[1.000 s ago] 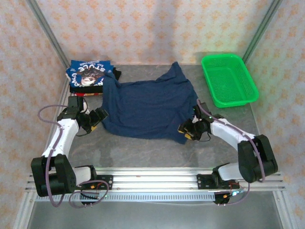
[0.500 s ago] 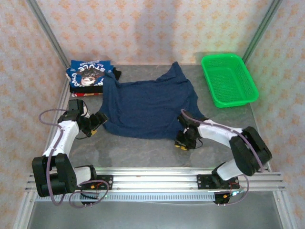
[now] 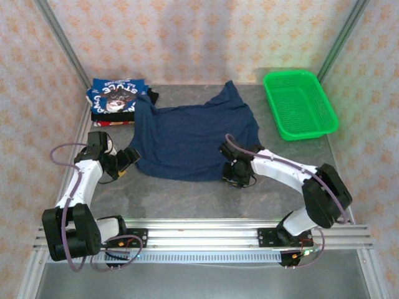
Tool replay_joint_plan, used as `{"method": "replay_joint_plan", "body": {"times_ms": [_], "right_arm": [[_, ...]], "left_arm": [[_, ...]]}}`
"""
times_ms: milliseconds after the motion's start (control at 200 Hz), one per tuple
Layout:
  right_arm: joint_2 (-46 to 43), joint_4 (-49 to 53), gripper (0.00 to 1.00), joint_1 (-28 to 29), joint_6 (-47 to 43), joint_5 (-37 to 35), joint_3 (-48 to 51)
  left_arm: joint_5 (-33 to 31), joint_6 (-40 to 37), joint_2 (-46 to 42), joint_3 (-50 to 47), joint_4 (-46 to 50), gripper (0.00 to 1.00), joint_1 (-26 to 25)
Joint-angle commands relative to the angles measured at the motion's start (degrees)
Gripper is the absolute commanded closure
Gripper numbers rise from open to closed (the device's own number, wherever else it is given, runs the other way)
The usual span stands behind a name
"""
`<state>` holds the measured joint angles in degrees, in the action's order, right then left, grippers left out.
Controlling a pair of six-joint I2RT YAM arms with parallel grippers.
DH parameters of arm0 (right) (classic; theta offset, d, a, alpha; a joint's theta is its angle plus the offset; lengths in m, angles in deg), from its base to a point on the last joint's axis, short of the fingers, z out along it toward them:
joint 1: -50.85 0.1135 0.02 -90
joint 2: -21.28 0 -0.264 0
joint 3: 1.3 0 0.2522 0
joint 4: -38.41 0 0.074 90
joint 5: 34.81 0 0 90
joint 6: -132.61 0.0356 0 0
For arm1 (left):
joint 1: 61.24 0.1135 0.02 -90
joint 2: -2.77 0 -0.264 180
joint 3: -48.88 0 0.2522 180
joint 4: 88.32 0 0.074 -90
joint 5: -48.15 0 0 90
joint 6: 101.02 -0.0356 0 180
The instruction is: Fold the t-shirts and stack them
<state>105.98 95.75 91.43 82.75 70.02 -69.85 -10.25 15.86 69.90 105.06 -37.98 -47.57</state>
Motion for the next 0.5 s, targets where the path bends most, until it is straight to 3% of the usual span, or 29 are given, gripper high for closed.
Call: {"method": "replay_joint_plan", "body": {"times_ms": [0, 340, 400, 495], "right_arm": [[0.6, 8.0, 0.48, 0.0, -5.0, -7.4, -3.0], [10.1, 2.6, 0.51, 0.0, -12.8, -9.9, -2.0], [11.6, 1.9, 0.57, 0.0, -12.8, -10.4, -2.0], [13.0, 2.1, 0.77, 0.1, -12.6, -10.6, -2.4]], "left_arm": [[3.4, -1.1, -1.7, -1.3, -0.9, 0.19, 0.4], [3.3, -1.9, -3.9, -1.5, 0.0, 0.17, 0.4], [3.1, -2.0, -3.8, -1.4, 0.1, 0.17, 0.4], [2.9, -2.0, -3.8, -1.3, 0.3, 0.17, 0.4]]}}
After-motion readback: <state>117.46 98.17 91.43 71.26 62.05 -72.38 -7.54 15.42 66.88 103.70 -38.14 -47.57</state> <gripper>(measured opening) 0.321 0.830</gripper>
